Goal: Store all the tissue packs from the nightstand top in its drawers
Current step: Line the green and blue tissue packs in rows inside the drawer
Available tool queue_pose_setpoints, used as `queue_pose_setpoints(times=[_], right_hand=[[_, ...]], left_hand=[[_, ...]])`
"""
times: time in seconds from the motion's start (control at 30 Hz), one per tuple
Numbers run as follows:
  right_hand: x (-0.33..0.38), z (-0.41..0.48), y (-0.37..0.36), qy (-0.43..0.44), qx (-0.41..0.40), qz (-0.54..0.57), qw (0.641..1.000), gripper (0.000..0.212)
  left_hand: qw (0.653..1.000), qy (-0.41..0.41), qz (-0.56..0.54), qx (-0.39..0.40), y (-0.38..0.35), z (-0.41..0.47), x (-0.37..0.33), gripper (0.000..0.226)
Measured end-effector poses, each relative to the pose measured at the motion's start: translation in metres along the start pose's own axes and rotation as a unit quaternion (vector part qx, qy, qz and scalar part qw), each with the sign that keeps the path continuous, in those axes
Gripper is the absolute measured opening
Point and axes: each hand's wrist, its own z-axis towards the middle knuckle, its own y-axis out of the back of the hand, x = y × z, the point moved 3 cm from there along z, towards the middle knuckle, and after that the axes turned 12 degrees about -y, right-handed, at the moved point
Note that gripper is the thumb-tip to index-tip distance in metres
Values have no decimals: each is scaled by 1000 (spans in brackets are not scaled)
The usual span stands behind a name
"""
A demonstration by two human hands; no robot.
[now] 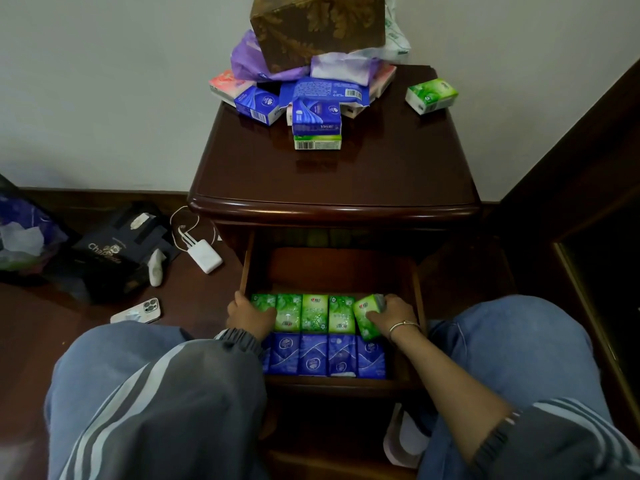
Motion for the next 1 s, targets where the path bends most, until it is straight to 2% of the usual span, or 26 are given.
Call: queue_pose_setpoints(times=[0.2, 0.33, 0.4, 0.5, 0.6, 0.7, 0.87, 1.0], right_hand=[[-6, 10, -12, -38, 66, 186, 980, 35], [-9, 13, -17, -48, 95, 245, 964, 33], [-14, 15, -20, -66, 102, 239, 963, 32], [-20, 20, -25, -82, 97, 181, 975, 42], [-18, 23, -24, -63, 49, 95, 992, 48], [-15, 21, -21, -56, 21, 99, 993, 44], [-9, 20, -22, -16, 59, 55, 997, 38], [0, 26, -11, 17, 8, 46, 999, 54]], left_hand=[[999, -14, 15, 27, 0, 1, 6, 86], [999, -18, 26, 34, -3, 3, 8, 98], [999, -19, 34, 32, -4, 4, 9, 99], [998, -18, 43, 32, -6, 5, 9, 102], [998, -17, 48, 26, -7, 6, 10, 105], [998, -17, 54, 22, -8, 6, 10, 108], [998, -14, 53, 21, -10, 7, 10, 111], [998, -14, 53, 22, -11, 9, 11, 111]])
